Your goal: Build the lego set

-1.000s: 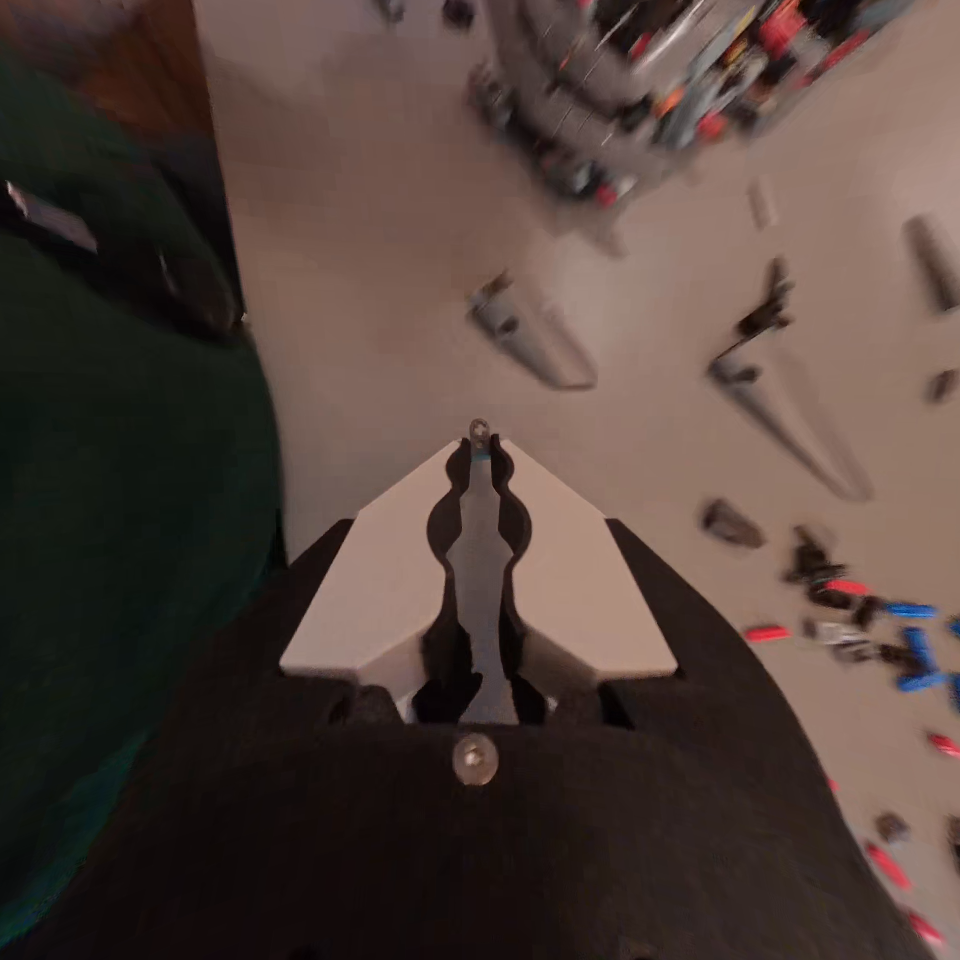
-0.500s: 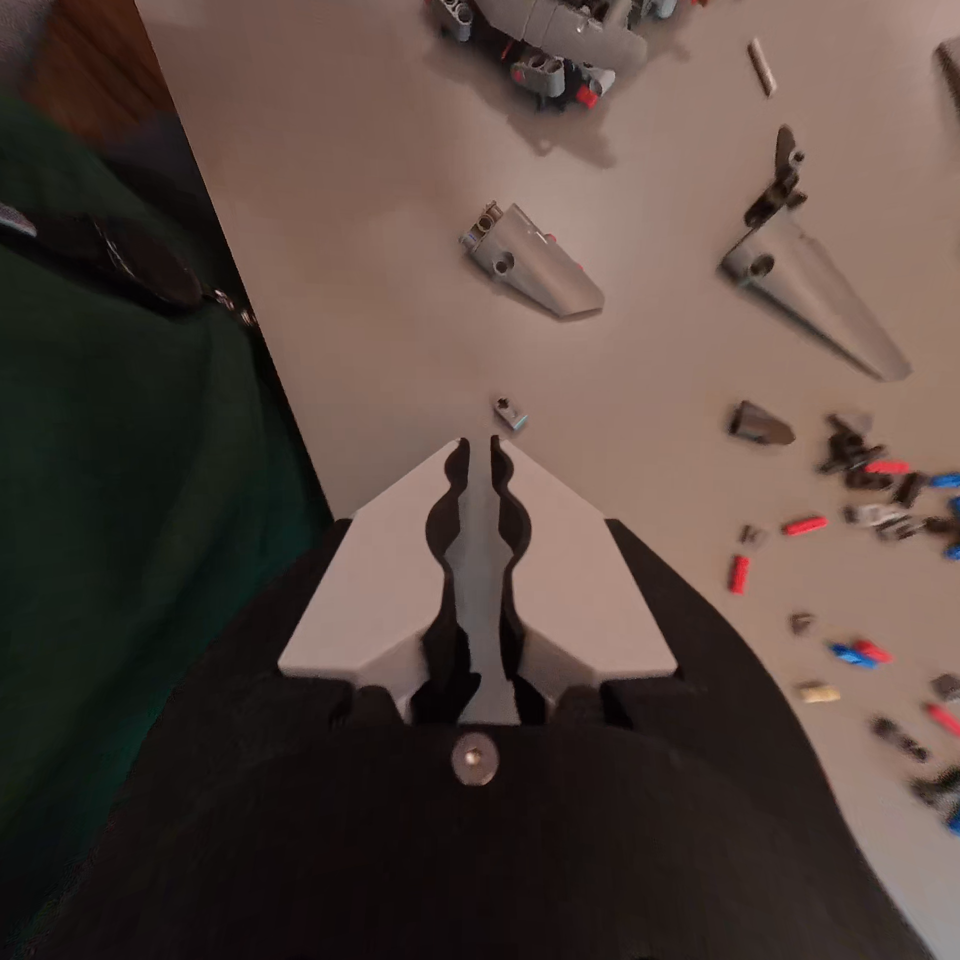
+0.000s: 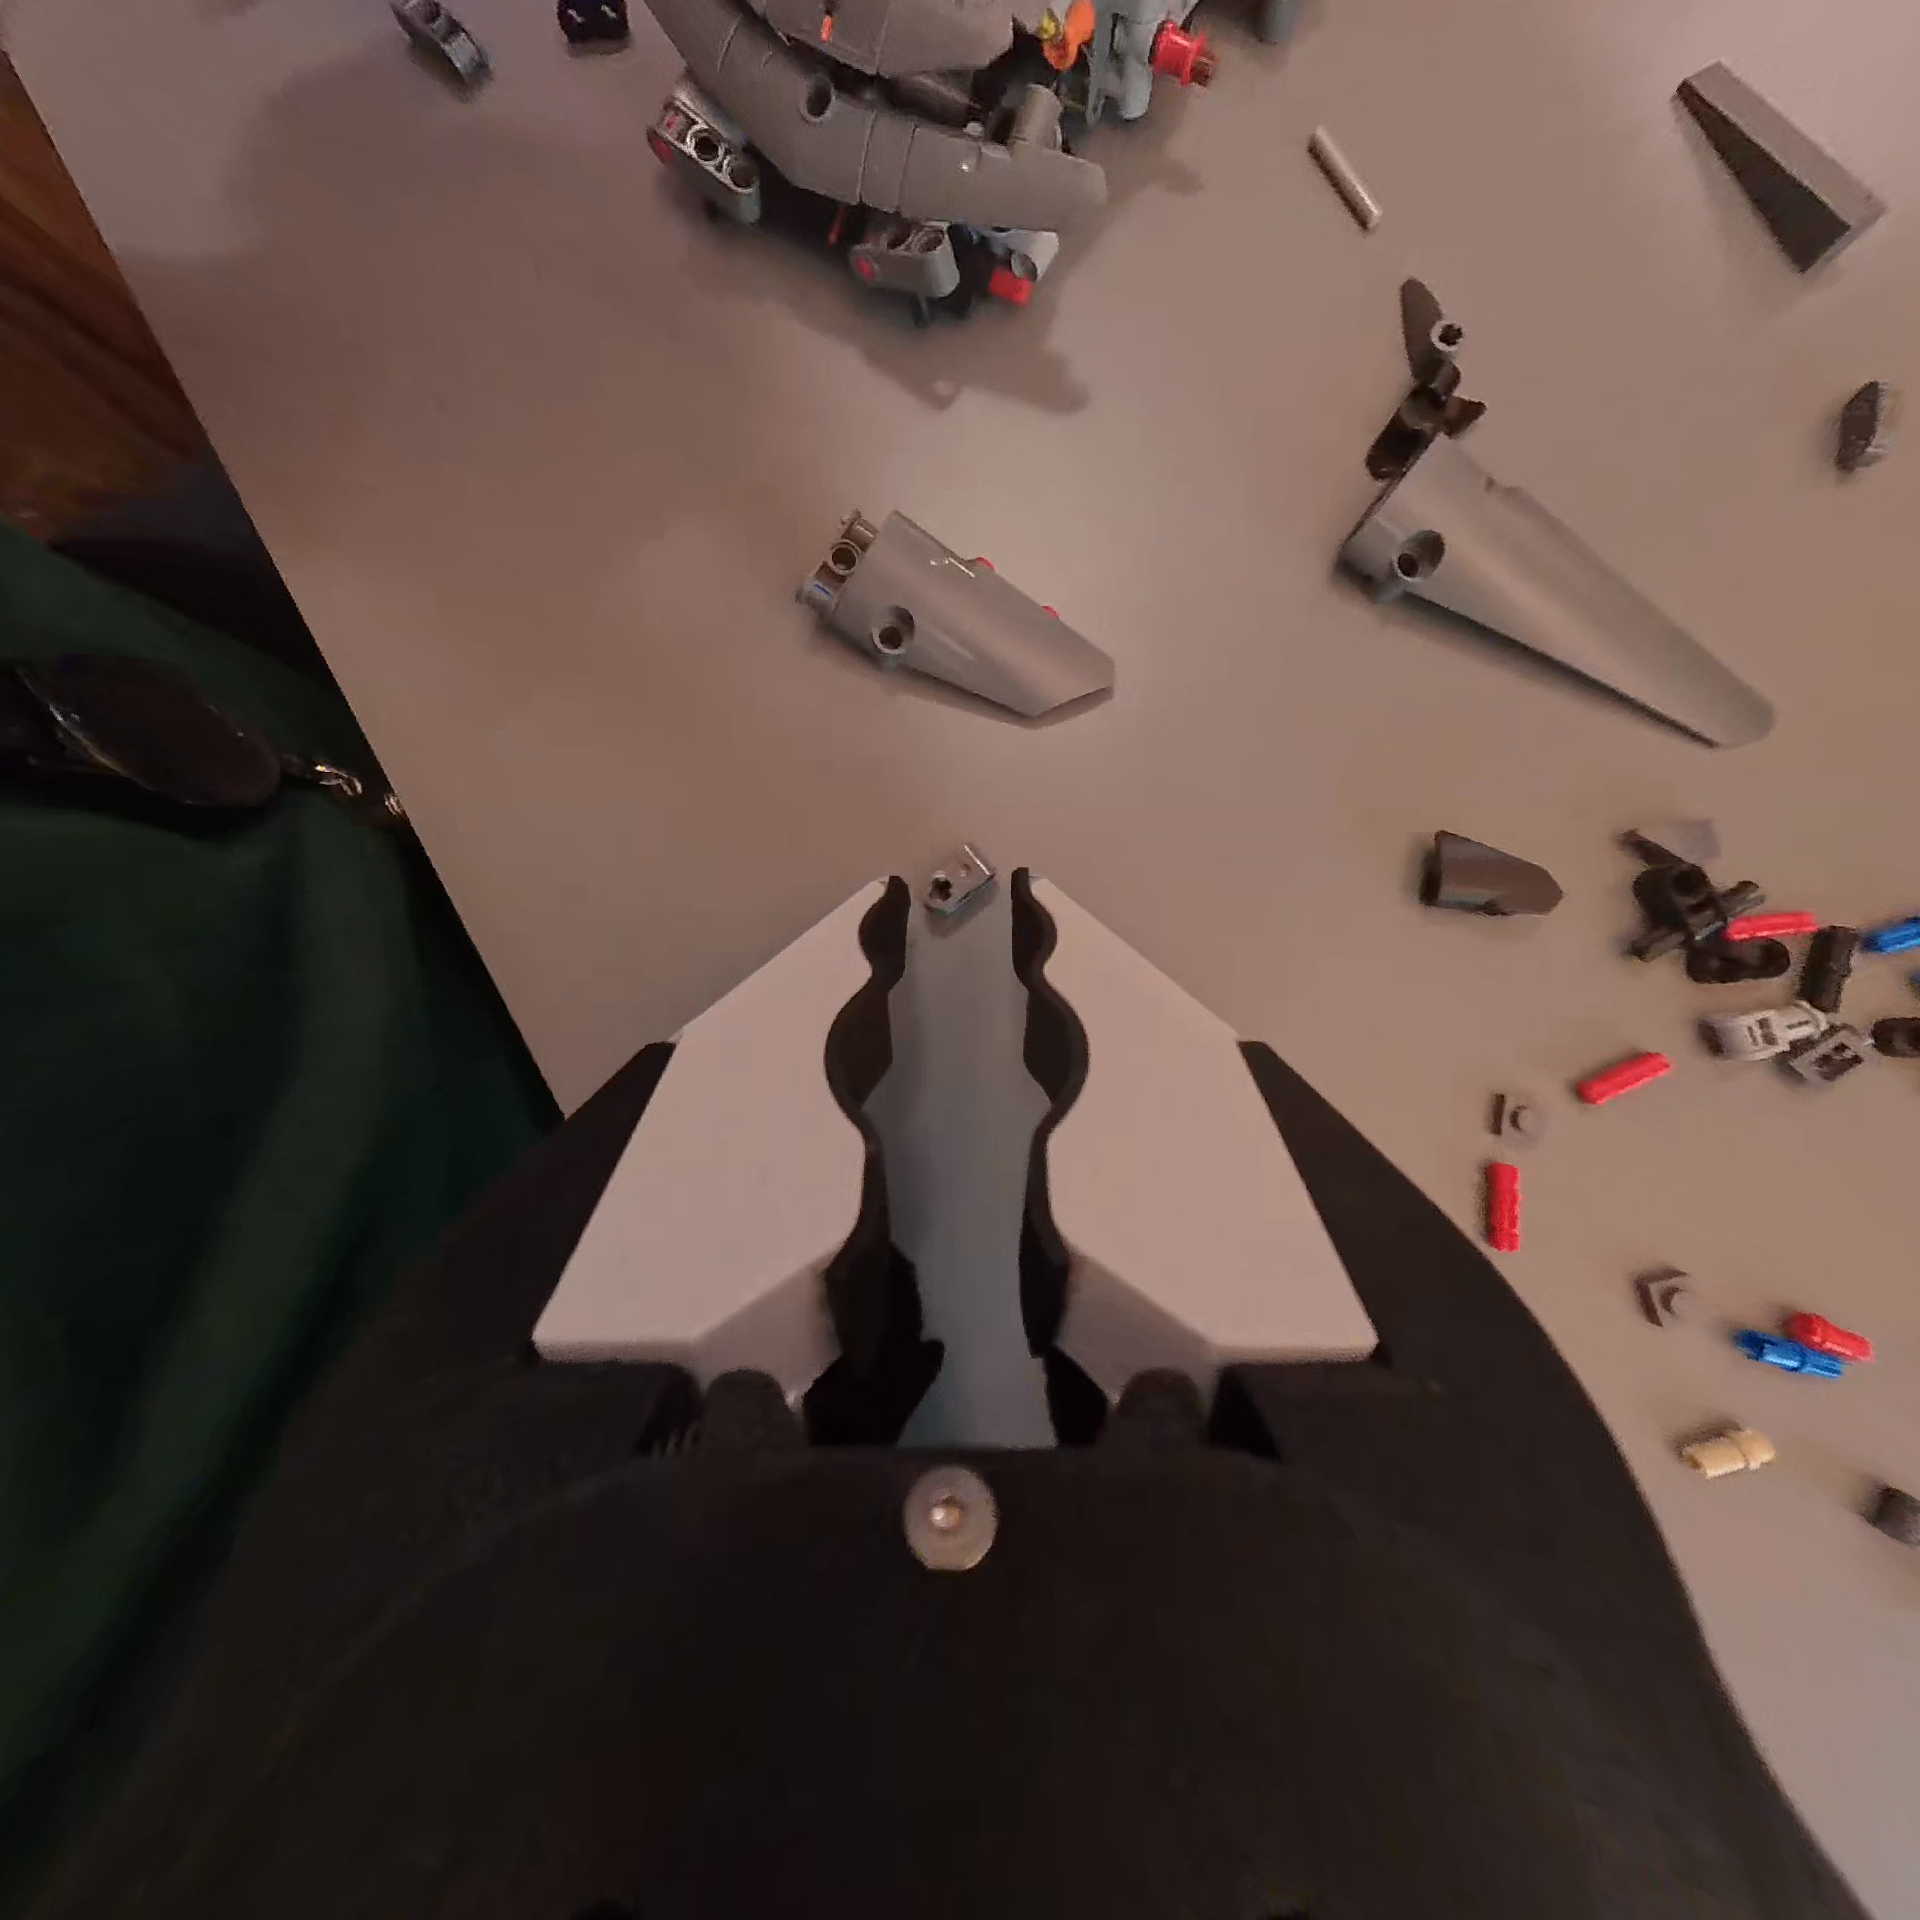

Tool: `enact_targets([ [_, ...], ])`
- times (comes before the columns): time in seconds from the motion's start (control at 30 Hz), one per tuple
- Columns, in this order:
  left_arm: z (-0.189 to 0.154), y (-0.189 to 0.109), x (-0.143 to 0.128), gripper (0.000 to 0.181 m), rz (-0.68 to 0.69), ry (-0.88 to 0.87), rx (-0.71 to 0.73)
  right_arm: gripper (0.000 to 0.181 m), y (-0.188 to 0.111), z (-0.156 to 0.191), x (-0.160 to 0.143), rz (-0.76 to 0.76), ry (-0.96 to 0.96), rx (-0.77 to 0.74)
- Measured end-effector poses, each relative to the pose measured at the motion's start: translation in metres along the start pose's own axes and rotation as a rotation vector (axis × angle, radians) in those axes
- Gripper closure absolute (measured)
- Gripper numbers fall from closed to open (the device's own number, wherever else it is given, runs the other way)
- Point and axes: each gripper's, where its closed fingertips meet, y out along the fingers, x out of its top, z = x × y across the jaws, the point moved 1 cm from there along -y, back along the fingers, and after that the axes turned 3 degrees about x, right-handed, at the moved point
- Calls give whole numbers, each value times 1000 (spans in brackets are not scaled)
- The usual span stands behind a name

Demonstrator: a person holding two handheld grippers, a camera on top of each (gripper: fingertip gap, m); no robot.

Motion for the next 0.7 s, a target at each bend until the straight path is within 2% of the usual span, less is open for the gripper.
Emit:
enact_targets([
  [0.13,3,4,-7,180,9,0,15,164,7,3,0,-1,70,29],
  [0.3,3,8,-14,180,27,24,37,176,10,-1,-1,-1,61,3],
  [0.47,3,12,-17,180,37,19,39,176,9,-4,0,-34,81,4],
  [0.57,2,13,-20,179,46,20,39,159,4,0,1,-42,98,32],
  [0.7,1,14,-22,180,51,13,37,164,-1,-4,-6,-3,80,12],
])
